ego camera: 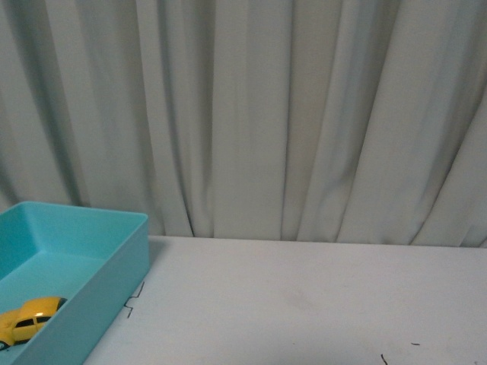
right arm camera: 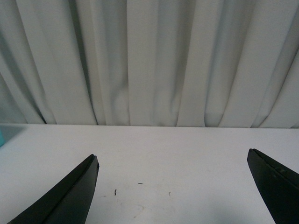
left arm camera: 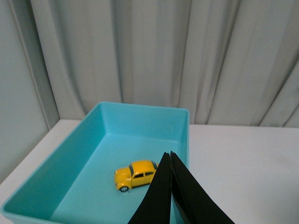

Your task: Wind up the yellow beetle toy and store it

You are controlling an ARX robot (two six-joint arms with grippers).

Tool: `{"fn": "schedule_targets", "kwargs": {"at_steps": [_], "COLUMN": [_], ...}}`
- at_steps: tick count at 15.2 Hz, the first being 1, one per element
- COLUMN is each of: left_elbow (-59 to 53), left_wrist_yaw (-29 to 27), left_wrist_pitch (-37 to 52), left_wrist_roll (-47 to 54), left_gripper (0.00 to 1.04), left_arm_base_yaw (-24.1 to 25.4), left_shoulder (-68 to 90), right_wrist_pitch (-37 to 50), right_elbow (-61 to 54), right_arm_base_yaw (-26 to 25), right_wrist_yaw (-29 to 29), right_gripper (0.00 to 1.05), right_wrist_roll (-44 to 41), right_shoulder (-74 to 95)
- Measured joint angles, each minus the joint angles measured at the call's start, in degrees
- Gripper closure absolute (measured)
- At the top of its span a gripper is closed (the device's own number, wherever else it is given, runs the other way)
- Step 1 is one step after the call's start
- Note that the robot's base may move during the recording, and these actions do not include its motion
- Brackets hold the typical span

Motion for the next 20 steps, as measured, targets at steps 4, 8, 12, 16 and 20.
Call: {"fn": "schedule_targets", "kwargs": {"at_steps": [4,8,12,16,20], "left_elbow": [0.0,0.0,0.0,0.02,0.02], "left_wrist_yaw": [0.0,0.0,0.0,0.0,0.0], "left_wrist_pitch": [0.26,0.26,0.11,0.39,0.15], "left_wrist_roll": [-0.07,-0.04,-0.04,-0.04,-0.04], "left_gripper": [0.36,0.07,0.07,0.07,0.07], "left_arm_base_yaw": [0.0,0.0,0.0,0.0,0.0], "left_shoulder": [0.0,0.0,0.02,0.0,0.07], "right_wrist_pitch": [0.0,0.0,-0.22,0.11,-0.09], "right_elbow": [0.0,0.0,0.0,0.0,0.0], "right_arm_base_yaw": [0.0,0.0,0.0,0.0,0.0], "right_wrist_yaw": [0.02,0.02,0.02,0.02,0.02], "right_gripper": [0.07,0.07,0.07,0.07,0.07], "right_wrist_roll": [0.0,0.0,0.0,0.0,0.0], "right_shoulder": [0.0,0.0,0.04,-0.02,0.04]}}
